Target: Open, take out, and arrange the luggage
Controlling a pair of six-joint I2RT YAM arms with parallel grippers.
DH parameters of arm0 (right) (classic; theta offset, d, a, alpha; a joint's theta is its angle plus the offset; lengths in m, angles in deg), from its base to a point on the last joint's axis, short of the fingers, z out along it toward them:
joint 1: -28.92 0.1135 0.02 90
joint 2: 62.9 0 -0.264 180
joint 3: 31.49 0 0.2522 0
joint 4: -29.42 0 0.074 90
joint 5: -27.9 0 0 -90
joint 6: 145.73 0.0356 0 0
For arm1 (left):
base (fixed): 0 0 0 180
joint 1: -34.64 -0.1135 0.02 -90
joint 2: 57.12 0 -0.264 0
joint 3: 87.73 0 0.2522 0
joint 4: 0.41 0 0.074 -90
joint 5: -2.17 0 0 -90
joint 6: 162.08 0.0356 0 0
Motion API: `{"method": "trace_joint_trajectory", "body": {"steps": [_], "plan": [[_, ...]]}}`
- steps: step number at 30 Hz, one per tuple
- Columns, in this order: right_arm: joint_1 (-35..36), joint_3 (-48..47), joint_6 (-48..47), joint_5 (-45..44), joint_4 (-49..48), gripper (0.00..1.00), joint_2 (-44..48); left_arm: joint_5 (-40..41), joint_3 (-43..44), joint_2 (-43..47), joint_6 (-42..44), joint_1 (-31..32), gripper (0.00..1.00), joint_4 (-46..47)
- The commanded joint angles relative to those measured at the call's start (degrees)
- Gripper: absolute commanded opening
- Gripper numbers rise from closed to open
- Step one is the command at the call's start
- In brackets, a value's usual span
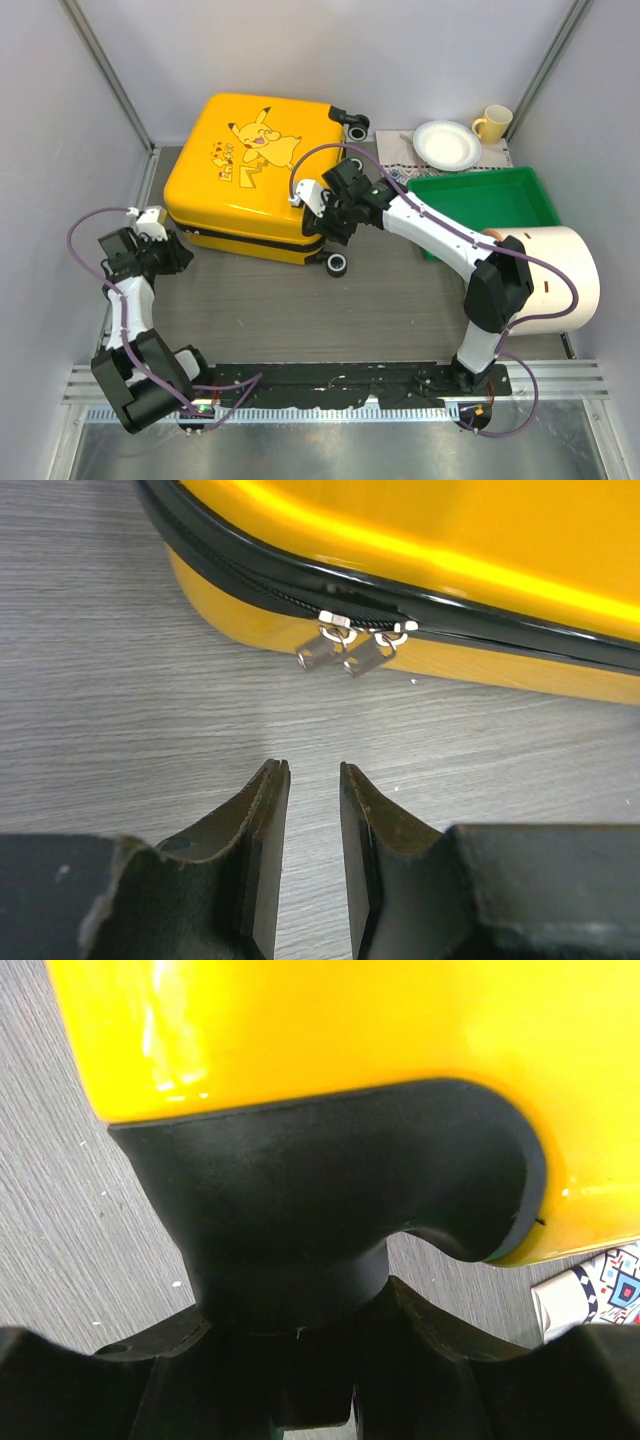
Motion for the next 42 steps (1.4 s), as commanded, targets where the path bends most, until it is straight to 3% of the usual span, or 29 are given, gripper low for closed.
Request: {"method": "trace_joint_trajectory", "body": {"steps": [1,15,42], "plan": [[0.5,-0.6,7.1,1.1,-5.7,0.01,2.8,8.7,-0.7,2.5,-3.5,2.4,0.30,6.3],[0.5,1.5,9.1,2.3,-6.5,0.01,4.8,18.1,-1.7,5.5,-11.7,9.4,0.26,12.8],[0.4,2.6,9.8,1.9,-6.6,0.01,4.4,21.3,-2.0,-0.2,-17.3,11.7,0.23,22.9]]}}
